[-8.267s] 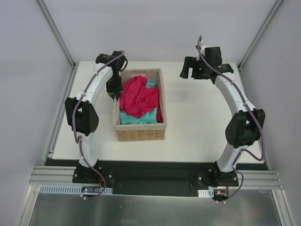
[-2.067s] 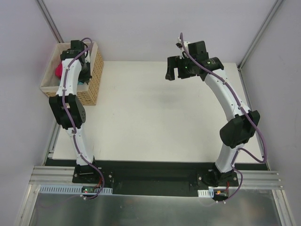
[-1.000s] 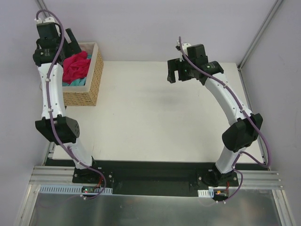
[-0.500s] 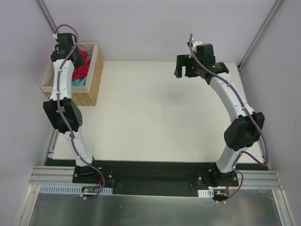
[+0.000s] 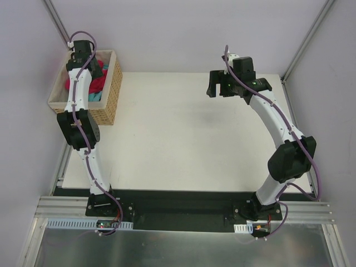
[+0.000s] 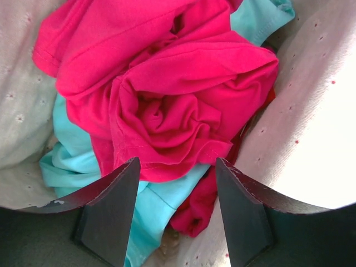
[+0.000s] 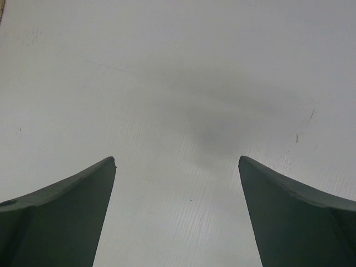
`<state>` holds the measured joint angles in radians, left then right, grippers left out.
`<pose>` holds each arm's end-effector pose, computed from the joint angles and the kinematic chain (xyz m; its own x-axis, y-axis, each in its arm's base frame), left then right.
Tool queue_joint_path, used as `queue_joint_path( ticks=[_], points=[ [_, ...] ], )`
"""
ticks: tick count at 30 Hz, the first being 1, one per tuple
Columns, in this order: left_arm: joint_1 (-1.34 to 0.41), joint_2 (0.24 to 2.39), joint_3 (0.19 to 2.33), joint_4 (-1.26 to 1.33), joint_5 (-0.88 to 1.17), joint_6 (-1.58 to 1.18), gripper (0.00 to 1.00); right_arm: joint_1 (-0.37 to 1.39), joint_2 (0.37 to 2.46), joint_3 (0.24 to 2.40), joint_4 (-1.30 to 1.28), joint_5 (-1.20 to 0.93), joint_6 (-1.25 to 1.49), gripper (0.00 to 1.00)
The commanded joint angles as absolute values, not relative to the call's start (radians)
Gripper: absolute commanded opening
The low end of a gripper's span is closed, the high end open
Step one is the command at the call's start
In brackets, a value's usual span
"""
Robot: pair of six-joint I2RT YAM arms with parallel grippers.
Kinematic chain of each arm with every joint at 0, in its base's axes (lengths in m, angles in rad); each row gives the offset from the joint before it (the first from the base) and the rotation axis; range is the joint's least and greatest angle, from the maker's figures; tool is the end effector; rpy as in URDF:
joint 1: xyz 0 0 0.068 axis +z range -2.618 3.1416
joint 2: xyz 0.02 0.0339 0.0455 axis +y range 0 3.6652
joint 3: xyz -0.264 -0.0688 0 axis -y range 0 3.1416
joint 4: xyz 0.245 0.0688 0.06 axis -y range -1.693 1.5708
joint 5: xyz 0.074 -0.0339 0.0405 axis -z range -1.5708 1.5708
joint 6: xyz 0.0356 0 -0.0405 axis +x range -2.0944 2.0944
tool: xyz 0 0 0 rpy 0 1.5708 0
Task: Fold and stack the t-shirts
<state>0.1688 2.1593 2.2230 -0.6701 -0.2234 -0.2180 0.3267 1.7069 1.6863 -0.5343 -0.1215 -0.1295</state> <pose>0.4882 0.0912 0.3466 -0.4743 -0.2948 -0.8296 -0.4567 0.8880 -0.0544 0.3727 0.1308 0.3724 -0.4411 -0.2848 -0.8511 -0.4771 0.8776 -0.0464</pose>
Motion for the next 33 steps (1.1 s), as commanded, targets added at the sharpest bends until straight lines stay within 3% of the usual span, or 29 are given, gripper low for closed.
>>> queue_joint_path(
  ticks=[1, 13, 15, 16, 17, 24, 33],
  points=[
    [0.158, 2.189, 2.217, -0.658, -0.236, -0.252, 0.56, 0.322, 1.66, 1.694, -0.52, -0.143, -0.112, 0.96],
    [0.149, 2.286, 2.197, -0.578, -0.189, -0.267, 0.52, 0.319, 1.641, 1.69, -0.558, -0.14, -0.12, 0.96],
    [0.146, 2.287, 2.189, -0.577, -0.175, -0.278, 0.4, 0.314, 1.643, 1.701, -0.563, -0.14, -0.124, 0.96],
    [0.147, 2.289, 2.184, -0.577, -0.172, -0.281, 0.16, 0.313, 1.649, 1.706, -0.564, -0.14, -0.126, 0.96],
    [0.146, 2.284, 2.18, -0.578, -0.164, -0.284, 0.0, 0.31, 1.652, 1.709, -0.566, -0.143, -0.126, 0.96],
    [0.138, 2.195, 2.167, -0.575, -0.175, -0.284, 0.0, 0.308, 1.674, 1.73, -0.548, -0.192, -0.098, 0.96],
    [0.095, 2.034, 2.45, -0.561, -0.201, -0.138, 0.0, 0.31, 1.672, 1.706, -0.519, -0.248, -0.052, 0.96]
  ],
)
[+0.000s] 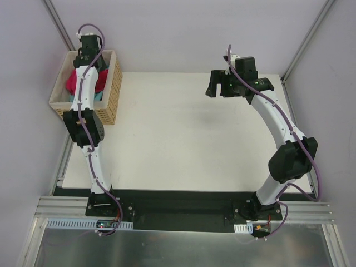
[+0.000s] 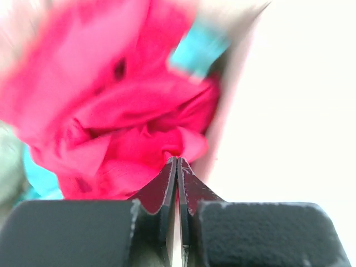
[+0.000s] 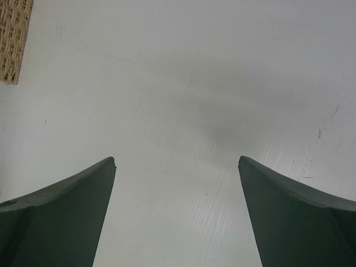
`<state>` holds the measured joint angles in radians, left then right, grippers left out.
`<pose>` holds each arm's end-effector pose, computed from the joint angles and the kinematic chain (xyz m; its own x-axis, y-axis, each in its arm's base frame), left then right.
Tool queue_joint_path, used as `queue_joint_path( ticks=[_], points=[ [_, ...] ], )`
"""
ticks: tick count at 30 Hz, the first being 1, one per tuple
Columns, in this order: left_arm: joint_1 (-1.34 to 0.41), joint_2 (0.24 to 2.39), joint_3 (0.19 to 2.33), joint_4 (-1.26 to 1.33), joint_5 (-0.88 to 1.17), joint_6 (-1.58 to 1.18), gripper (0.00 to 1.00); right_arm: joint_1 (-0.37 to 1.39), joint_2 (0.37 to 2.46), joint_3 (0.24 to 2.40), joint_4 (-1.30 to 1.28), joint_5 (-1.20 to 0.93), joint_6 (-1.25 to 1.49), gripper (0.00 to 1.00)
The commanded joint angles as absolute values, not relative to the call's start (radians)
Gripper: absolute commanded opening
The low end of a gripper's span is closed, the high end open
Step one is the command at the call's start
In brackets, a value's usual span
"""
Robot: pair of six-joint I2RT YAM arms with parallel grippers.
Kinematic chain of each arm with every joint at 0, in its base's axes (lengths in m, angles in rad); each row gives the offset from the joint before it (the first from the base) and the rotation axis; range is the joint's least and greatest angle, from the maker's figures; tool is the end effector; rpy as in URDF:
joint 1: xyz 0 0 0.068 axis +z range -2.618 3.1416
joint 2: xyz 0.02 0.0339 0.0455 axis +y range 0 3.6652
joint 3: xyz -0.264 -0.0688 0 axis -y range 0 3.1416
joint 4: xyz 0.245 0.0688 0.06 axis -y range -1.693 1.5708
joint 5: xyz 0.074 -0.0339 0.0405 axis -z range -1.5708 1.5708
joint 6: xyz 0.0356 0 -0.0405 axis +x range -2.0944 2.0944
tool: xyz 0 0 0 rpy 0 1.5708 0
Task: Fold and stack the t-shirts
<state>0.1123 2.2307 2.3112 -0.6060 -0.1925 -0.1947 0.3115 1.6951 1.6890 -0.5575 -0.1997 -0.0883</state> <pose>0.5115 0.0645 0.3469 -0.4360 -0.2403 -0.8673 -0.3657 0.9278 -0.0732 0.3692 0.1263 0.3758 -0.4660 -0.2408 -0.8514 -0.5031 0.8637 0.0310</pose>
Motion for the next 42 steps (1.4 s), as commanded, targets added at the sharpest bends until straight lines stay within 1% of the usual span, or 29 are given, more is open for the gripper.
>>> queue_joint_path(
  ticks=[1, 4, 5, 7, 9, 11, 15, 19, 21, 26, 31, 35, 36, 40, 42],
  points=[
    [0.095, 2.02, 2.453, -0.56, -0.192, -0.138, 0.0, 0.31, 1.671, 1.703, -0.514, -0.253, -0.048, 0.96],
    [0.089, 1.971, 2.454, -0.555, -0.134, -0.129, 0.0, 0.314, 1.677, 1.709, -0.505, -0.265, -0.038, 0.96],
    [0.089, 1.947, 2.454, -0.549, -0.026, -0.123, 0.0, 0.318, 1.677, 1.709, -0.502, -0.267, -0.038, 0.96],
    [0.084, 1.93, 2.471, -0.54, 0.122, -0.074, 0.0, 0.319, 1.681, 1.715, -0.5, -0.268, -0.037, 0.96],
    [0.058, 1.893, 2.47, -0.538, 0.208, -0.014, 0.0, 0.321, 1.686, 1.717, -0.496, -0.27, -0.032, 0.96],
    [0.019, 1.852, 2.47, -0.532, 0.251, 0.023, 0.0, 0.324, 1.692, 1.721, -0.494, -0.276, -0.025, 0.96],
    [0.003, 1.796, 2.488, -0.482, 0.429, 0.008, 0.0, 0.327, 1.7, 1.726, -0.485, -0.287, -0.025, 0.96],
    [-0.035, 1.737, 2.502, -0.396, 0.471, 0.003, 0.0, 0.33, 1.72, 1.74, -0.469, -0.304, -0.014, 0.96],
    [-0.035, 1.707, 2.506, -0.33, 0.483, -0.058, 0.0, 0.333, 1.733, 1.758, -0.468, -0.31, -0.012, 0.96],
    [-0.035, 1.684, 2.577, -0.258, 0.502, -0.132, 0.0, 0.336, 1.75, 1.773, -0.445, -0.31, -0.006, 0.96],
    [-0.035, 1.649, 2.51, -0.195, 0.58, -0.248, 0.0, 0.344, 1.759, 1.776, -0.431, -0.321, -0.003, 0.96],
    [-0.04, 1.649, 2.421, -0.108, 0.829, -0.447, 0.0, 0.35, 1.759, 1.769, -0.423, -0.318, -0.003, 0.96],
    [-0.047, 1.655, 2.412, -0.095, 0.924, -0.544, 0.0, 0.35, 1.761, 1.77, -0.423, -0.318, -0.003, 0.96],
    [-0.08, 1.654, 2.418, -0.045, 1.064, -0.641, 0.0, 0.353, 1.766, 1.778, -0.408, -0.319, -0.003, 0.96],
    [-0.077, 1.657, 2.474, -0.003, 1.104, -0.676, 0.0, 0.359, 1.773, 1.784, -0.402, -0.325, 0.023, 0.96]
  ],
)
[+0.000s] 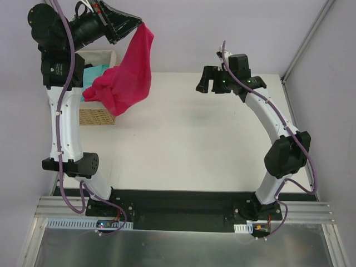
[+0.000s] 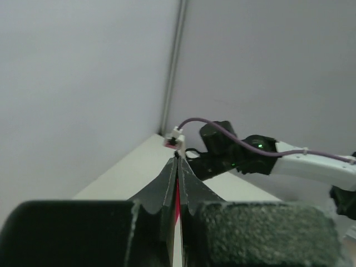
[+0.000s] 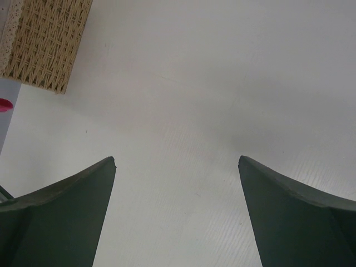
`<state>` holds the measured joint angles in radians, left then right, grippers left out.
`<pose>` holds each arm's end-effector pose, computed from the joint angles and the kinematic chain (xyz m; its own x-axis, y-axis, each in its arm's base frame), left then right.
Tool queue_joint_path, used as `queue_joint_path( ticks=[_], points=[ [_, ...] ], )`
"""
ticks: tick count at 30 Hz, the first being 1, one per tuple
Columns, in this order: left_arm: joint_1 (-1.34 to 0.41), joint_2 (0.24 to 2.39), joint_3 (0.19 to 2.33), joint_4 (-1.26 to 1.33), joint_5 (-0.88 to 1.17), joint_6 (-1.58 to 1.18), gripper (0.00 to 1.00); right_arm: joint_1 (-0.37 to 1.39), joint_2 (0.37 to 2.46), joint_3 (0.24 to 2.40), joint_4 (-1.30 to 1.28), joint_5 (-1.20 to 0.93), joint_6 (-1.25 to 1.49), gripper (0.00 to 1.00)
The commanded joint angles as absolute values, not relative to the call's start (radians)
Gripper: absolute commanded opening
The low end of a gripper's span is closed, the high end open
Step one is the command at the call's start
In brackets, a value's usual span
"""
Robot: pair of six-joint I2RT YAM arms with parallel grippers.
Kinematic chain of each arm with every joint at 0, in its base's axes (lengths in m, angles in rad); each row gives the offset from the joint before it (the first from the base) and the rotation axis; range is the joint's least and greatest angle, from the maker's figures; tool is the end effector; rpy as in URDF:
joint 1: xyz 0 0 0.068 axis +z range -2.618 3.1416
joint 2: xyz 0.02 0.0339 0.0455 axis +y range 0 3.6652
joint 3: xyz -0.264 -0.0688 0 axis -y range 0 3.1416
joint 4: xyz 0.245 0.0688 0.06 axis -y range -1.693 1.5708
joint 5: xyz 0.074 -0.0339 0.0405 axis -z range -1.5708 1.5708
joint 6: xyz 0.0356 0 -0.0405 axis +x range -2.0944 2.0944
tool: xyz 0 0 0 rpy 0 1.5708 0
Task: Fold and stack the t-shirts
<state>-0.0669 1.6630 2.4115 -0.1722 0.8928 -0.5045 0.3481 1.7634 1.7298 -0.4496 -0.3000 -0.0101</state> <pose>0.2613 -0.0453 0.6396 0.1407 -0.3133 -0.9392 0.8699 0.4920 -0.0338 0.3847 0.1508 0.3742 -0.4310 -0.1666 -0.8869 -0.5763 0.8071 0.1284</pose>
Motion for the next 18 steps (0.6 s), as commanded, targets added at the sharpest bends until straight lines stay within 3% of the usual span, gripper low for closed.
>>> queue_joint_path(
  ticks=[1, 3, 6, 18],
  points=[
    [-0.072, 1.664, 2.491, 0.047, 1.114, -0.693, 0.0, 0.364, 1.776, 1.789, -0.402, -0.33, 0.023, 0.96],
    [-0.064, 1.667, 2.481, 0.294, 1.126, -0.837, 0.0, 0.368, 1.787, 1.802, -0.403, -0.336, 0.023, 0.96],
    [-0.057, 1.698, 2.517, 0.467, 1.103, -0.998, 0.0, 0.376, 1.796, 1.824, -0.403, -0.344, 0.025, 0.96],
    [-0.061, 1.655, 2.49, 0.567, 1.068, -1.084, 0.0, 0.387, 1.784, 1.819, -0.387, -0.334, 0.026, 0.96]
  ],
)
